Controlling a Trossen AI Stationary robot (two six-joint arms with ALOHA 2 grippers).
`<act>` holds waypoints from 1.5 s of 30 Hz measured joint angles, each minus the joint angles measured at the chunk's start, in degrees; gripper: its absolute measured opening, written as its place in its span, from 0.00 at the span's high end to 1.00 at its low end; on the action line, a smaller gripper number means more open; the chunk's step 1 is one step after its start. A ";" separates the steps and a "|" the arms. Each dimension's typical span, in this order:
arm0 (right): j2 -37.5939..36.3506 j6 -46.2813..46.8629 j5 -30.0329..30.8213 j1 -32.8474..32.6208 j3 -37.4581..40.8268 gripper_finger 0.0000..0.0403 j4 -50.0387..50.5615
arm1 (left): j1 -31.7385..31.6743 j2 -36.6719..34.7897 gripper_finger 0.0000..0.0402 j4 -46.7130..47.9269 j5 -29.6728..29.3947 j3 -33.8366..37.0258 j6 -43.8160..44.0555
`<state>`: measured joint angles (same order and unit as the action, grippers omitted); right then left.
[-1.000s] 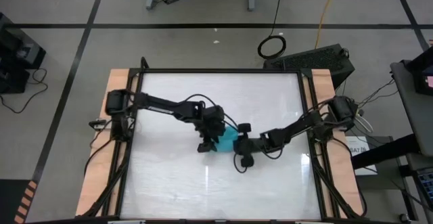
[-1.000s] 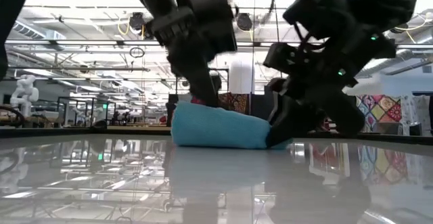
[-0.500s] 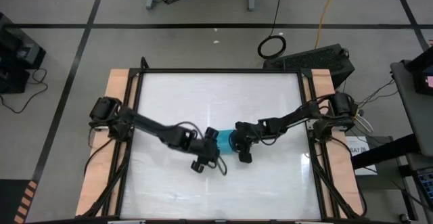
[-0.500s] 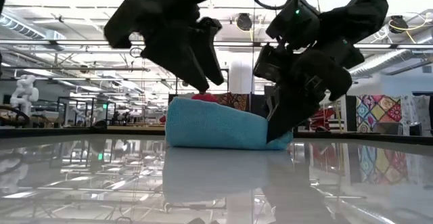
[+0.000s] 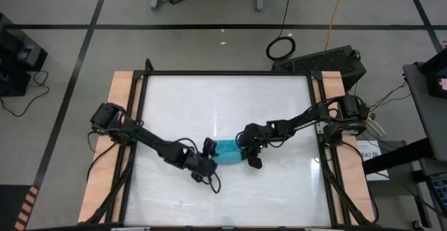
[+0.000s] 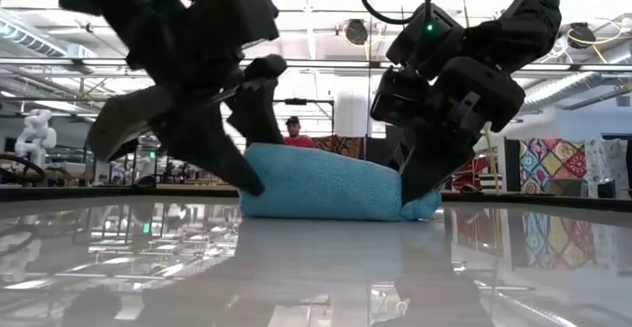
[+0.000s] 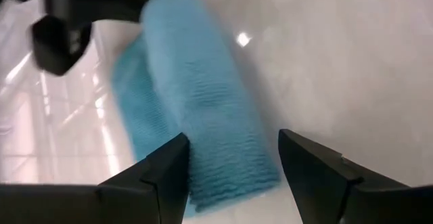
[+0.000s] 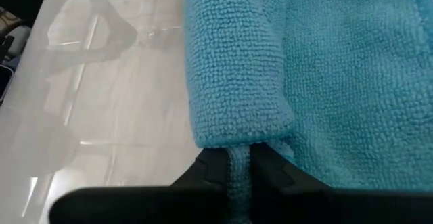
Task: Roll towel
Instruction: Roll the blue towel
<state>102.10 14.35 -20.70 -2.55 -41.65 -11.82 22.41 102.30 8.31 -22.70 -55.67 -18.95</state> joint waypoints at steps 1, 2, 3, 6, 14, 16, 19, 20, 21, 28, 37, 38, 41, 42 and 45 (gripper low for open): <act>0.00 0.01 -0.38 0.15 0.00 0.96 -0.04 | -0.05 0.06 0.45 -1.45 0.85 0.83 -0.01; 0.02 0.15 -0.83 0.31 0.00 0.96 -0.08 | -0.16 0.07 0.45 -2.66 1.47 1.68 0.00; 0.02 0.56 -0.90 0.35 0.00 0.96 -0.13 | -0.22 0.07 0.45 -3.68 1.83 2.44 0.01; 0.02 1.32 -1.03 0.58 0.02 0.96 -0.19 | -0.44 0.07 0.45 -5.08 3.08 3.71 -0.85; 0.02 2.34 -1.84 0.61 0.01 0.96 -0.50 | -3.26 0.22 0.45 -8.90 4.54 5.52 -1.04; 0.02 3.03 -2.23 0.61 0.02 0.96 -0.65 | -5.11 0.92 0.46 -10.74 7.85 5.52 0.21; 0.02 4.47 -3.58 0.61 0.02 0.96 -0.97 | -8.07 2.23 0.49 -12.07 13.68 5.53 2.18; 0.02 4.78 -3.73 0.61 0.02 0.96 -1.00 | -8.77 2.78 0.51 -12.37 15.09 5.49 2.58; 0.02 5.08 -3.86 0.61 0.02 0.96 -1.09 | -9.37 3.08 0.54 -12.41 16.12 5.41 2.73; -0.25 6.12 -5.13 0.68 0.04 0.94 -1.06 | -13.35 4.09 0.82 -13.67 24.66 5.37 6.23; -9.96 -3.77 2.15 0.08 0.13 0.55 9.43 | -19.73 4.27 0.95 -12.85 39.82 5.34 19.78; -11.53 -4.50 3.86 -0.37 0.13 0.51 11.04 | -20.44 4.29 0.95 -12.72 41.27 5.36 20.83; -16.03 -7.44 10.21 -2.51 0.13 0.41 15.02 | -22.33 4.35 0.94 -12.33 44.83 5.39 23.03; -17.34 -8.91 12.60 -3.60 0.13 0.39 15.86 | -22.91 4.35 0.94 -12.18 45.91 5.42 23.29; -20.22 -13.50 19.68 -7.97 0.11 0.37 16.69 | -24.50 4.40 0.94 -12.03 48.43 5.48 24.59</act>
<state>81.88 0.85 -1.02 -10.52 -41.53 4.87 -2.09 106.69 -3.73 25.73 -50.19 5.63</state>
